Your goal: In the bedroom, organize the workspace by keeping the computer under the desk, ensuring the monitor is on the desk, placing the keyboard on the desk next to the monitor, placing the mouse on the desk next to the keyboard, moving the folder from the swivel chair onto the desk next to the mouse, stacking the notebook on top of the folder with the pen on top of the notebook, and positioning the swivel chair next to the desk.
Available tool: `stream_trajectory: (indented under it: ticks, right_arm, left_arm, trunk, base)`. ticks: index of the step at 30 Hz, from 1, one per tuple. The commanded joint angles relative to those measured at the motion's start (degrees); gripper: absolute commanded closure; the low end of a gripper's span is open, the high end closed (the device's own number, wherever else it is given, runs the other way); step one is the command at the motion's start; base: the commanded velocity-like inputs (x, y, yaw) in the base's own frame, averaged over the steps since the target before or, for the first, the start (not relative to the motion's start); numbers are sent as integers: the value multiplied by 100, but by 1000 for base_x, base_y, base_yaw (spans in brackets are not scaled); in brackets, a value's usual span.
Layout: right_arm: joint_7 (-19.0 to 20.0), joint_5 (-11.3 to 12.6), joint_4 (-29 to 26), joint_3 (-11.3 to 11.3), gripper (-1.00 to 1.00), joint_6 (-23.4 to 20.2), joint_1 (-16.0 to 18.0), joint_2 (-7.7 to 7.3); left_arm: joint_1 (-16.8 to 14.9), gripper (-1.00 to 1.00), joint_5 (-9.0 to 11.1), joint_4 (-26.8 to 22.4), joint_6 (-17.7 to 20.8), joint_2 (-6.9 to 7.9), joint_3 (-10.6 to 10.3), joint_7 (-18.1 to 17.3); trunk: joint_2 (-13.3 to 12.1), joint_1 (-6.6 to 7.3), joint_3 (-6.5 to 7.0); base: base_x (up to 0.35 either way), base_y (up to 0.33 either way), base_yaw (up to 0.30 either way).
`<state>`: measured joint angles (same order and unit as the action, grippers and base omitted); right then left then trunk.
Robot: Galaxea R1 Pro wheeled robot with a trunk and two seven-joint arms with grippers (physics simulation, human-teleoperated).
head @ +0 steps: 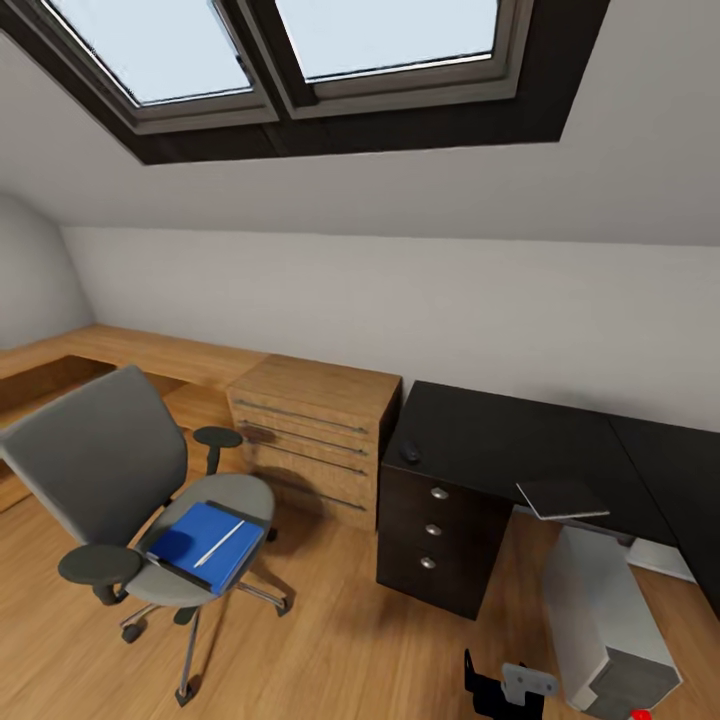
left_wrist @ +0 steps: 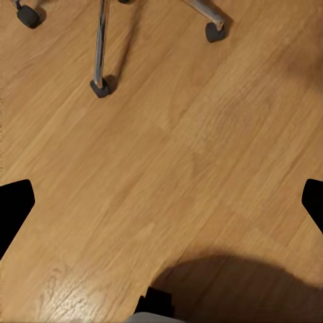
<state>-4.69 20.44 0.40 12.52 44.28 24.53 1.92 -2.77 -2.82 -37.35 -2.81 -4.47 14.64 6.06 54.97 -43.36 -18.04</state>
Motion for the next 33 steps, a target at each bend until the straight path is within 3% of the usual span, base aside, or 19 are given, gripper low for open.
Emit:
stream_trajectory:
  ticks: [1,10,13,14,15,17,18,23,24,27,30,31,33]
  right_arm:
    - [-49,4,4,49,-100,10,6,2]
    - [-57,-4,-9,49,-100,35,6,-2]
    - [-44,-23,-67,94,-100,56,7,-3]
    - [-68,-99,-680,185,-100,-92,36,-13]
    - [-77,-117,-957,193,-100,-268,43,-28]
    - [-86,-137,-1283,196,-100,-571,56,-44]
    - [-92,-153,-1659,197,-100,-1006,83,-66]
    - [-152,-195,-2808,198,-100,-2517,156,-136]
    - [-224,-263,-3330,198,-100,-3187,175,-161]
    - [-324,-457,-4095,193,-100,-4248,204,-210]
    - [-371,-642,-4674,177,-100,-5303,220,-245]
    - [-385,-709,-4909,167,-100,-5875,225,-251]
    - [-401,-759,-5051,171,-100,-6252,229,-244]
  left_arm:
    - [-4,-100,-27,0,-10,-7,25,7]
    - [-4,-100,-34,-2,-2,-14,27,9]
    - [-4,-100,-23,-690,163,-50,29,4]
    - [-1,-100,-18,-2068,1500,-293,-65,13]
    - [1,-100,-17,-2353,1888,-351,-112,15]
    - [1,-100,-17,-2576,2222,-391,-167,20]
    - [-11,-100,-17,-2731,2489,-419,-243,27]
    - [-295,-100,-9,-2922,2858,-450,-452,40]
    - [-472,-100,-4,-2955,2938,-456,-497,40]
    - [-716,-100,13,-2984,3076,-461,-536,38]
    - [-872,-100,70,-3004,3287,-464,-555,35]
    - [-930,-100,128,-3022,3437,-460,-556,31]
    - [-967,-100,189,-3034,3544,-455,-556,28]
  trunk:
    - [-37,22,12]
    - [-398,220,173]
    - [-518,286,227]
    - [-558,308,245]
    - [-599,330,263]
    - [-679,374,299]
    - [-719,396,317]
    - [-919,505,407]
    - [-960,527,425]
    - [-1080,593,479]
    - [-1200,659,532]
    - [-1240,681,550]
    - [-1321,725,586]
  base:
    - [17,0,0]
    - [208,0,0]
    - [193,0,0]
    - [110,0,0]
    - [103,0,0]
    - [100,0,0]
    - [97,0,0]
    - [95,0,0]
    - [93,0,0]
    - [93,0,0]
    - [79,0,0]
    - [47,0,0]
    - [34,0,0]
